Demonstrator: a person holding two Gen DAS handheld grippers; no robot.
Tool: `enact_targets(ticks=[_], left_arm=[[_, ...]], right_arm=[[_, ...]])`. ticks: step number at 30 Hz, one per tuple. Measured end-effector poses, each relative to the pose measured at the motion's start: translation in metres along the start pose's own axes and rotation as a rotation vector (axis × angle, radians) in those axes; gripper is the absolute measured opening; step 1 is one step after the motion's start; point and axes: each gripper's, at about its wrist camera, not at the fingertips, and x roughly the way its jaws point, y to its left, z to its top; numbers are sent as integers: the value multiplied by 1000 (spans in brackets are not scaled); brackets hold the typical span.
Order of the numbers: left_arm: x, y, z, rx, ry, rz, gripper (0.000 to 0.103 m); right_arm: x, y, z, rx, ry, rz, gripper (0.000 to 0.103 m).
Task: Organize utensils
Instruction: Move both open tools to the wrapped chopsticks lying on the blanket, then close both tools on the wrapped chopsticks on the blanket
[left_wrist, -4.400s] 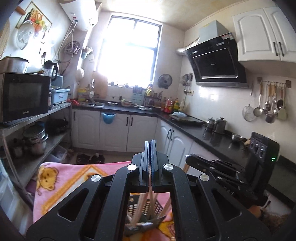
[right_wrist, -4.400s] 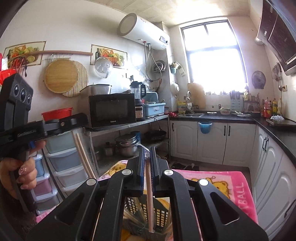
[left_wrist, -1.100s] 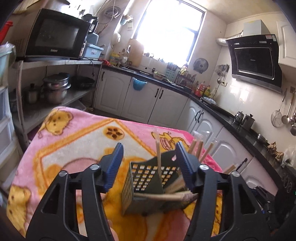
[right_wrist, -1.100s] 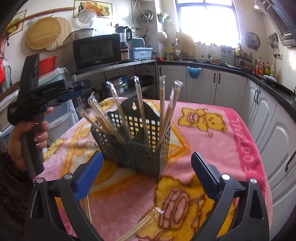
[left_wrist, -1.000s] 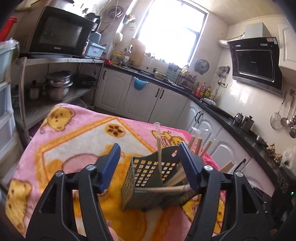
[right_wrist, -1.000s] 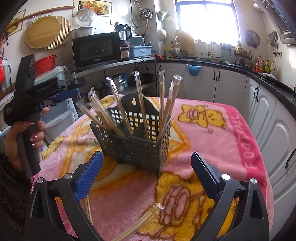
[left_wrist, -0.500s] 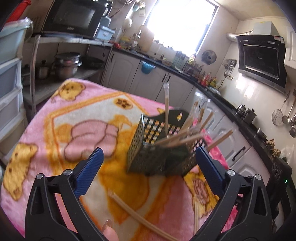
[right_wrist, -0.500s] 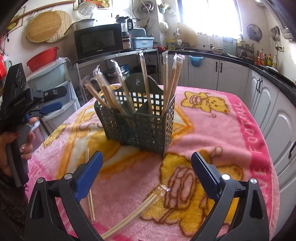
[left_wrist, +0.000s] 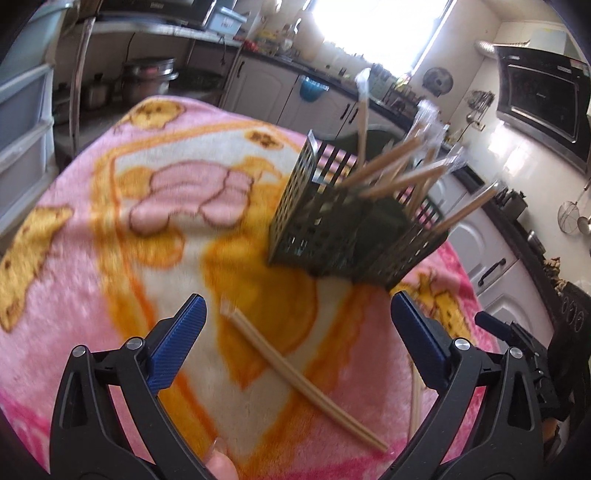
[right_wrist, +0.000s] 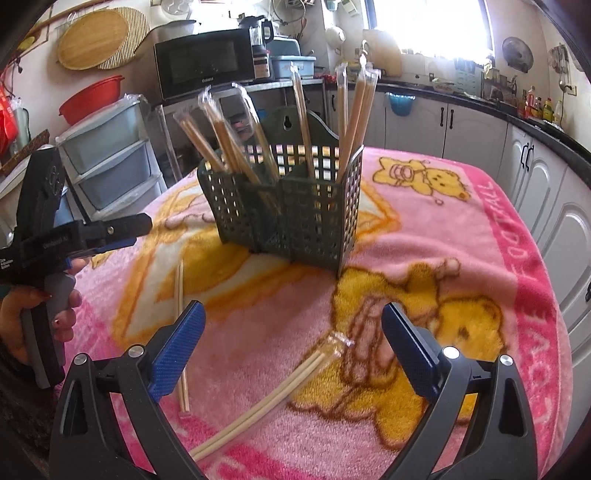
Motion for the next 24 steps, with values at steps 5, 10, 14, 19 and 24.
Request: enact_targets(ticks=[5,10,14,19,24], left_arm=[[15,4,-15,-19,59,-6,92],[32,7,-24,-39,106,10,92],[45,12,-23,-72,133,5,92],[61,19,-16,-83,145,14,83],[67,29,-6,-99,131,47,55]], right_arm=[[9,-2,-12,19,42,9,93],[20,-1,-24,27,87,15,93],[29,-6,-28,57,127,25,93],[49,-17,-27,109,197,32,76],[68,-26,-27,165,226,46,67]])
